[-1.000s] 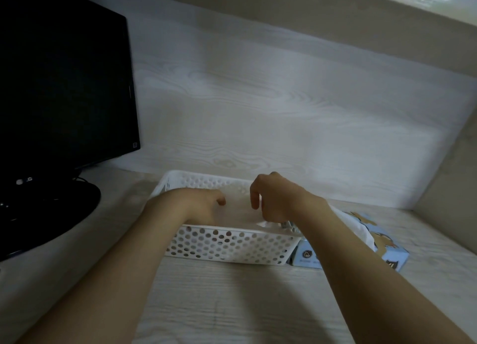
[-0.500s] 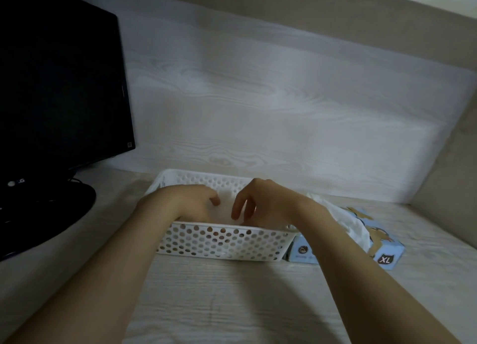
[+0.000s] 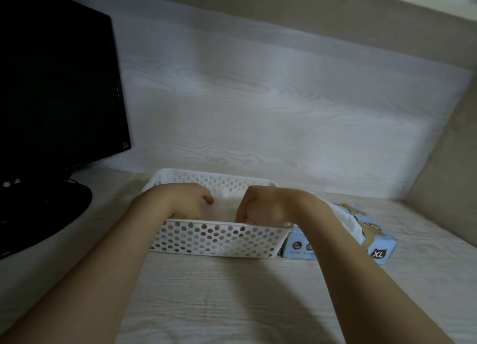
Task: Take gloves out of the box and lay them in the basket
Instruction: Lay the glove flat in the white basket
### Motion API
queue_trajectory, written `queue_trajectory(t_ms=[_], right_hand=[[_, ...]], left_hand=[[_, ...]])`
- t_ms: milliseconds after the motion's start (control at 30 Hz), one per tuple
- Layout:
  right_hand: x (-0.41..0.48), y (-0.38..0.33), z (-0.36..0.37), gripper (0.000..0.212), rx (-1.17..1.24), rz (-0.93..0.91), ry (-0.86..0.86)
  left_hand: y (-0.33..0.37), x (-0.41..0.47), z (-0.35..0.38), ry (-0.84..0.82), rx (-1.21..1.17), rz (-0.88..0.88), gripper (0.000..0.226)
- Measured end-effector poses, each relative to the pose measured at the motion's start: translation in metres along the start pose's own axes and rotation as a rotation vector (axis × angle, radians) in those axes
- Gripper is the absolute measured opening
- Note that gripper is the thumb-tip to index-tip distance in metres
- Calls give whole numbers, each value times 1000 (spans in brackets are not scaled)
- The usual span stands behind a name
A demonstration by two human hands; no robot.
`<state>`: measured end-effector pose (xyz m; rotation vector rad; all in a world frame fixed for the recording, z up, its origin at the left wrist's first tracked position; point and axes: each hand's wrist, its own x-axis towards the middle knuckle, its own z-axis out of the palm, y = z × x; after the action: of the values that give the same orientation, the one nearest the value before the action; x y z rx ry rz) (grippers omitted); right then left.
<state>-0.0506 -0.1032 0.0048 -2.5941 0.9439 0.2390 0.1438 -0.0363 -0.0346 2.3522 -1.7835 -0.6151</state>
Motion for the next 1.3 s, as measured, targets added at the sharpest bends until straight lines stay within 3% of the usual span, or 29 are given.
queue_trajectory(t_ms=[100,167,333,367,467,567,633,767,967,1100,1300], right_hand=[[-4,8,5,47,67,9,95],[-8,13,8,37,79,-56,221],[-12,38,18,35,63,-251,668],[-13,44,20,32,45,-259,738],[-15,63,26,27,33,-223,950],[-22,84,33,20,41,-48,1148],[-31,95,36,31,76,93,1176],[-41,109,42,54,184,181,1027],[-26,130,46,17,248,274,1030],[-24,137,48,24,205,205,1140],[-21,131,48,24,159,124,1393]], left_hand=[[-2,-2,1,36,-48,15,71],[-3,-7,2,136,-111,25,67],[9,-13,3,552,-220,132,12],[13,-14,4,617,-224,148,9],[33,-19,11,770,-193,181,15],[58,-26,23,799,-136,274,14],[73,-29,32,790,-77,312,13],[84,-27,45,846,-19,365,14],[94,-29,63,843,83,457,27],[100,-33,73,841,159,427,43],[103,-29,83,906,209,554,36]])
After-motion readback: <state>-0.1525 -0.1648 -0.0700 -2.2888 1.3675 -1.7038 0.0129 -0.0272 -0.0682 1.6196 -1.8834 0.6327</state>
